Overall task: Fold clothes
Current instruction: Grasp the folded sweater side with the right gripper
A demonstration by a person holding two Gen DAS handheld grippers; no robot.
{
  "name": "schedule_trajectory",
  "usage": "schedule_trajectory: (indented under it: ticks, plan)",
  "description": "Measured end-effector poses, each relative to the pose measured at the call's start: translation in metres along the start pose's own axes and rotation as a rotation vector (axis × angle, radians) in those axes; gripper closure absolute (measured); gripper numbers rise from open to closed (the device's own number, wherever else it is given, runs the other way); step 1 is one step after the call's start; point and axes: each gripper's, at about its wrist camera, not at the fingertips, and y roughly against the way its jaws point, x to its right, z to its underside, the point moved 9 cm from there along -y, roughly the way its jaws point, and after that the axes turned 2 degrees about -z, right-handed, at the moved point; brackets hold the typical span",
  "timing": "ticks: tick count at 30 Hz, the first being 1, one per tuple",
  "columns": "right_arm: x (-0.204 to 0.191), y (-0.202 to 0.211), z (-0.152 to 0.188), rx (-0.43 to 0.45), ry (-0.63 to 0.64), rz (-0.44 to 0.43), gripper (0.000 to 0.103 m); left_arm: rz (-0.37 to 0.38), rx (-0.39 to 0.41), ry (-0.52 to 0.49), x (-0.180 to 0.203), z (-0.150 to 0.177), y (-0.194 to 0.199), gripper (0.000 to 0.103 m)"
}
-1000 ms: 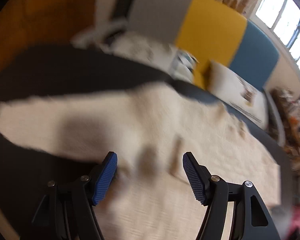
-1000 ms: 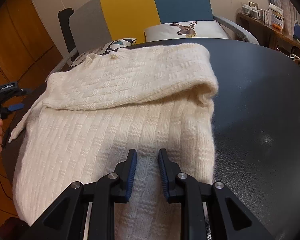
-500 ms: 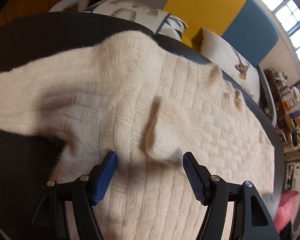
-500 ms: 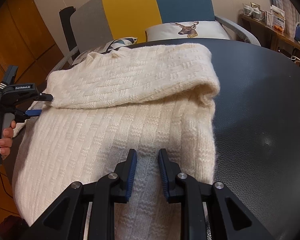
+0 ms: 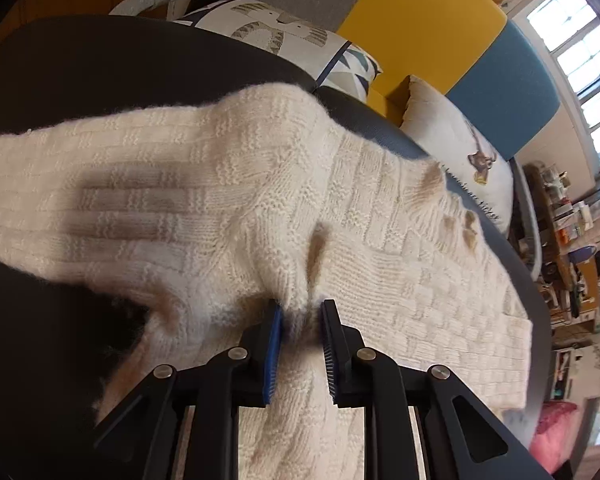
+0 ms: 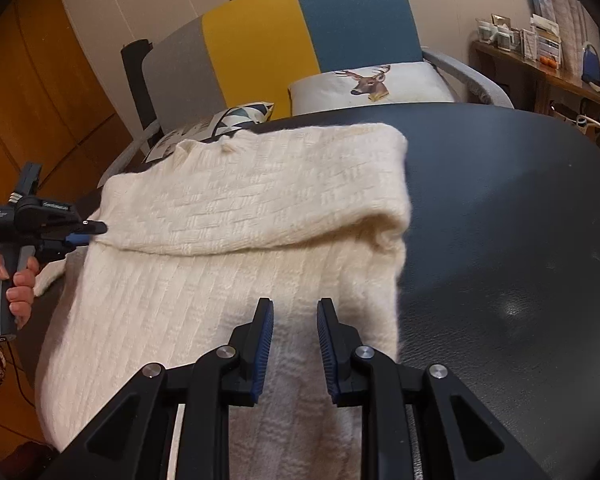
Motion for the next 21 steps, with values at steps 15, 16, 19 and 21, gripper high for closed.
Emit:
schedule_trajectory:
  ticks: [15, 16, 19, 21]
  plan:
    - [0.041, -0.037, -0.038, -0.016, -0.022, 0.136, 0.095, 0.065, -0.012, -0.035, -0.009, -0.006, 0.016, 0.098]
    - [0.042, -0.037, -0.037, -0.015, -0.028, 0.132, 0.095, 0.067, -0.023, -0.04, -0.009, -0.005, 0.014, 0.095]
    - [0.042, -0.038, -0.035, -0.02, -0.035, 0.123, 0.095, 0.081, -0.056, -0.042, -0.008, -0.001, 0.011, 0.074]
    - [0.041, -0.04, -0.033, -0.025, -0.037, 0.118, 0.095, 0.12, -0.054, -0.021, -0.004, 0.0, 0.015, 0.066]
